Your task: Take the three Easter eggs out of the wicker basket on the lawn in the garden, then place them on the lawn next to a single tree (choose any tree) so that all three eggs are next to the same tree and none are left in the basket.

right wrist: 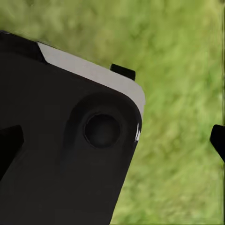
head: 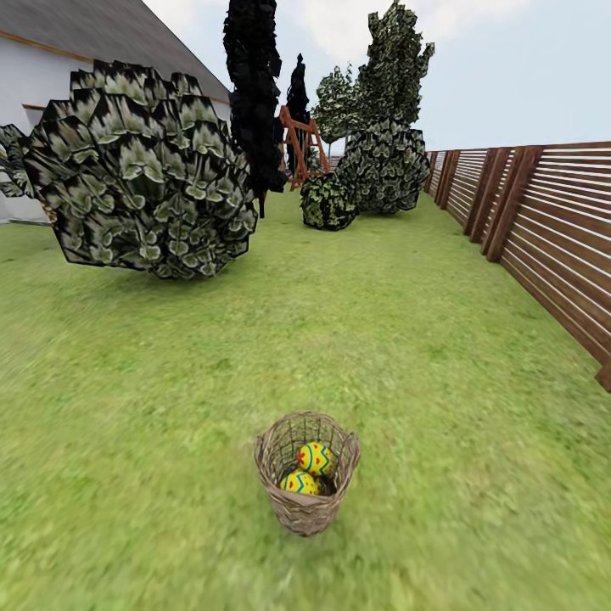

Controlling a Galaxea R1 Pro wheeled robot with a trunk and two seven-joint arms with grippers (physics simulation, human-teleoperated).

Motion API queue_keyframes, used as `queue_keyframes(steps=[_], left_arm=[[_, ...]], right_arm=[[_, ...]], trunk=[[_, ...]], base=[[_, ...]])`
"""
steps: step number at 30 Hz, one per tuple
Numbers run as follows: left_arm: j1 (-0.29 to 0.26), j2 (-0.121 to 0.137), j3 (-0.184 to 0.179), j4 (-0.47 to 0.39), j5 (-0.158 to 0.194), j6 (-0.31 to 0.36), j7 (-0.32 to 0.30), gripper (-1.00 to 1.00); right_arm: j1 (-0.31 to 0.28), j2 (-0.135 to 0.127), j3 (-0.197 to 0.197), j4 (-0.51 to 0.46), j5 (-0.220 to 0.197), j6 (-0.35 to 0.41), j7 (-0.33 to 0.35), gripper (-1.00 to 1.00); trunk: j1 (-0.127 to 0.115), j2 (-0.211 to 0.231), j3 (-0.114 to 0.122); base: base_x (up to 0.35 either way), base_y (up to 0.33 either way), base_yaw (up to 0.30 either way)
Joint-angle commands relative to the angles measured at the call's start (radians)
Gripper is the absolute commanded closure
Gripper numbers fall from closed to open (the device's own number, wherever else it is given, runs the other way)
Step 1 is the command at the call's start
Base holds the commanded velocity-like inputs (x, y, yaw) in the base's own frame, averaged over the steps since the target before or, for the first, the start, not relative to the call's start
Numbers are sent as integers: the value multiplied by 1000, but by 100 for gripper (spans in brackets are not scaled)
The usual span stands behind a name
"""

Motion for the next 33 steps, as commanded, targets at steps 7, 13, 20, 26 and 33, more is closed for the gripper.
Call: queue_keyframes(steps=[7,13,20,26,33], left_arm=[[-176,42,39,-207,39,191,5,-100],[-389,37,57,-268,49,366,8,-100],[-574,7,58,-450,51,579,9,-100],[-592,-65,88,-821,51,594,149,-100],[-593,-75,101,-851,79,628,216,-100]], right_arm=[[-89,-3,3,-385,0,354,-5,-100],[-119,-2,1,-701,-12,609,-5,-100],[-262,1,-3,-868,-19,862,-2,-100],[-404,-2,-54,-876,-22,940,-2,-100],[-446,3,-60,-867,-24,989,3,-100]], trunk=[[0,0,-1],[0,0,-1],[0,0,-1],[0,0,-1],[0,0,-1]], base=[[1,0,0],[0,0,0],[0,0,0],[0,0,0],[0,0,0]])
